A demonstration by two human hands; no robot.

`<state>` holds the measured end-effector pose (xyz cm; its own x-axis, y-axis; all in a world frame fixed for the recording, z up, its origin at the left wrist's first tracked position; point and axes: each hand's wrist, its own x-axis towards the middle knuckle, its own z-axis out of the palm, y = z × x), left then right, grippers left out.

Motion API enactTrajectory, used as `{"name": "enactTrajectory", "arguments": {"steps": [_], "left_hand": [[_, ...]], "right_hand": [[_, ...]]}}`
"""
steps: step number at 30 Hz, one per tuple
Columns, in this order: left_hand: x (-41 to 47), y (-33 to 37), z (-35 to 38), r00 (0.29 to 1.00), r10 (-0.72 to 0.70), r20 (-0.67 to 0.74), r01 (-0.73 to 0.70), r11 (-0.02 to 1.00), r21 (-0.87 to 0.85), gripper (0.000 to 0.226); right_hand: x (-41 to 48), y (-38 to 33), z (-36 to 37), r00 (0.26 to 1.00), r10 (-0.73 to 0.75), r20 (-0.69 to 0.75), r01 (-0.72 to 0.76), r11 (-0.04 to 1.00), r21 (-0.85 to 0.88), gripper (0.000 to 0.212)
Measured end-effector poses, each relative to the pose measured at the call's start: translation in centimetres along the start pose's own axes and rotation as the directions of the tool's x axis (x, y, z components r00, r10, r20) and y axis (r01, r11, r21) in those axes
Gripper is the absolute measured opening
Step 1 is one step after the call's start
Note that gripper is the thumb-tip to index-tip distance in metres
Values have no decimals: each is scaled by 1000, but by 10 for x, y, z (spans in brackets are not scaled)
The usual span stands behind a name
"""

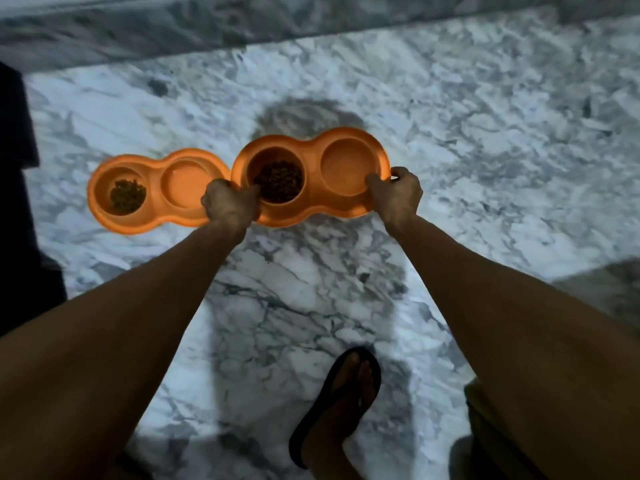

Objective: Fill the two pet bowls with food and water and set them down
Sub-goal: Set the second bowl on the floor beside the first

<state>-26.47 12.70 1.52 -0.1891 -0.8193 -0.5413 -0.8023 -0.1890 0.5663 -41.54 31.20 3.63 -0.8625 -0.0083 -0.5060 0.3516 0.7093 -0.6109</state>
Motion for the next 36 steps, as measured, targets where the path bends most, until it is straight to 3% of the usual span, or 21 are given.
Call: {"name": "enactTrajectory", "arguments": {"steps": [12,20,27,31,36], "left_hand": [[44,-36,55,999,-34,10,34,999,-2,33],[49,-46,62,1000,-26,14,26,1000,8,51],[47,-44,56,998,-44,52,45,999,-19,27],[30,-29,36,995,-74,63,76,997,-19,62],[-17,14,-29,996,-73,45,72,997,26,57]], "right_hand": [[50,43,51,1000,-1,24,2,999,-45,21],[52,49,58,999,27,36,-25,998,-59,27],[47,48,55,997,41,62,-36,996,-85,31],[30,28,41,993,91,81,-85,994,-71,47],[-15,-32,10,989,91,117,-80,992,-97,46]]}}
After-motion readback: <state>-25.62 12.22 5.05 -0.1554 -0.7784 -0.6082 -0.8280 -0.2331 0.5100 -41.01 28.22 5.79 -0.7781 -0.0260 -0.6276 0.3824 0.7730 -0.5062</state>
